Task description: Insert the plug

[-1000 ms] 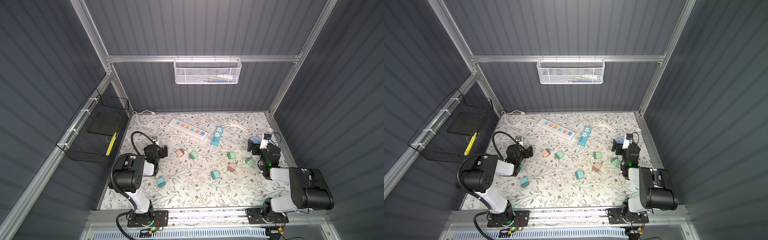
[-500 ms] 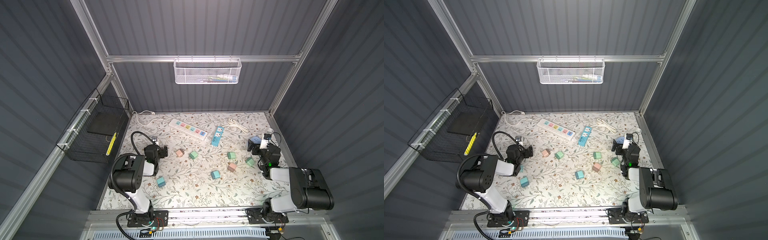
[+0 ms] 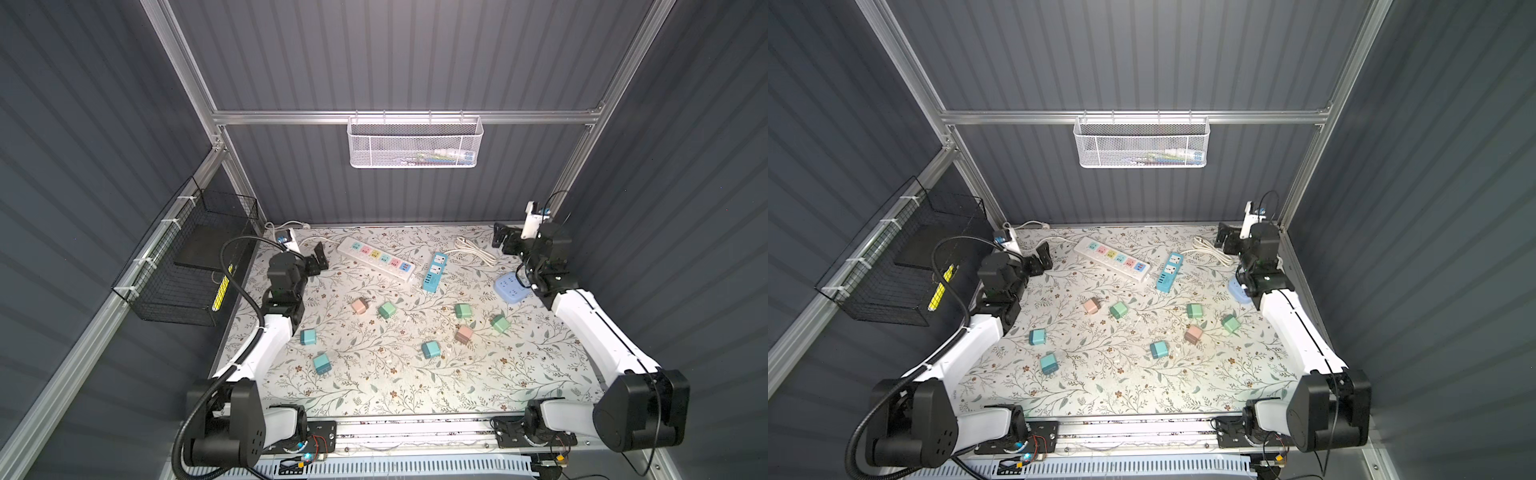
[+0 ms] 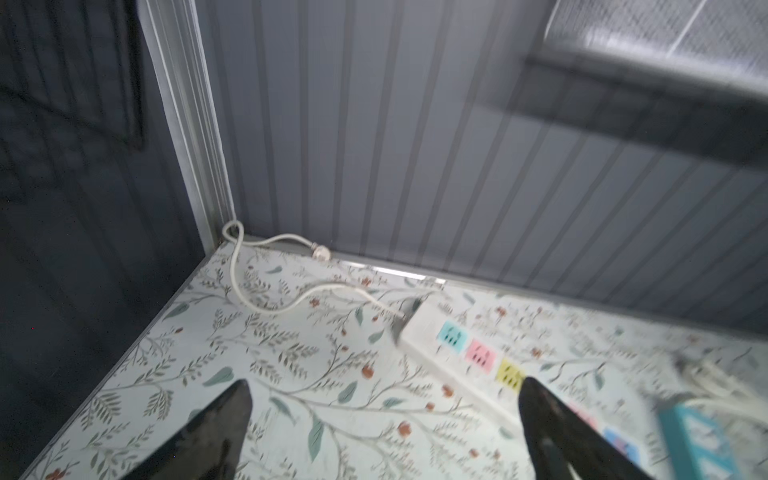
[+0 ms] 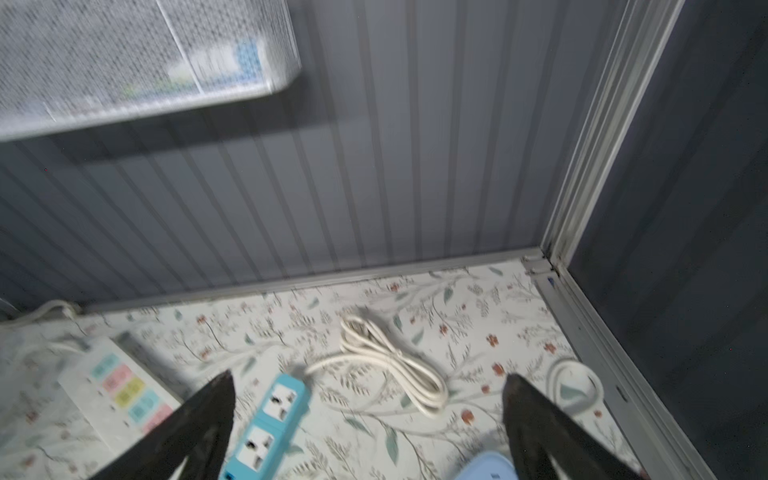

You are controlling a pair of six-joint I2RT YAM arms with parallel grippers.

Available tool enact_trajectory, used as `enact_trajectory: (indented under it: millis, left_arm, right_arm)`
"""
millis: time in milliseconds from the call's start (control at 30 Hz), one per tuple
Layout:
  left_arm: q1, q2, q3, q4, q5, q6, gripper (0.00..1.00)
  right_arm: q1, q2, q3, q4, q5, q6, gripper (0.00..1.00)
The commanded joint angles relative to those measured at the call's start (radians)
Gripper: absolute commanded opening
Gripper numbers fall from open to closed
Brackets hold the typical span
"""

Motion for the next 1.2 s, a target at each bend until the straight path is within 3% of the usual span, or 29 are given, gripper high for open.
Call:
enact_trajectory:
  millis: [0,33,100,167,267,400,600,867,1167]
  left_arm:
    - [0.000,-0.016,0.229,-0.434,-0.064,-0.400,1.00]
    - [0.001,-0.015,0.287,-0.520,-0.091,-0.454,1.00]
    - [0.000,-0.020,0.294,-0.450,-0.023,-0.416,1.00]
    - [0.001,-0.016,0.276,-0.381,0.032,-0.448,1.00]
    - [0.001,0.067,0.338,-0.386,0.161,-0.459,1.00]
    - [-0.030,0.205,0.428,-0.414,0.351,-0.435,0.99]
    - [-0.153,0.300,0.485,-0.505,0.375,-0.272,1.00]
    - [-0.172,0.349,0.460,-0.511,0.446,-0.271,1.00]
    - [-0.173,0.355,0.457,-0.510,0.464,-0.266,1.00]
  right_arm:
    - [-0.037,0.015,0.054,-0.280,-0.035,0.265,0.99]
    - [-0.067,0.019,0.046,-0.282,-0.102,0.321,0.99]
    - [-0.119,0.034,0.034,-0.273,-0.241,0.367,0.96]
    - [-0.133,0.080,0.072,-0.367,-0.201,0.368,0.88]
    - [-0.143,0.155,0.130,-0.514,-0.091,0.348,0.92]
    - [-0.191,0.243,0.135,-0.535,-0.094,0.333,0.91]
    - [-0.267,0.428,0.223,-0.566,-0.101,0.304,0.93]
    - [-0.322,0.603,0.285,-0.562,-0.197,0.327,0.93]
    - [-0.322,0.619,0.213,-0.513,-0.233,0.334,0.93]
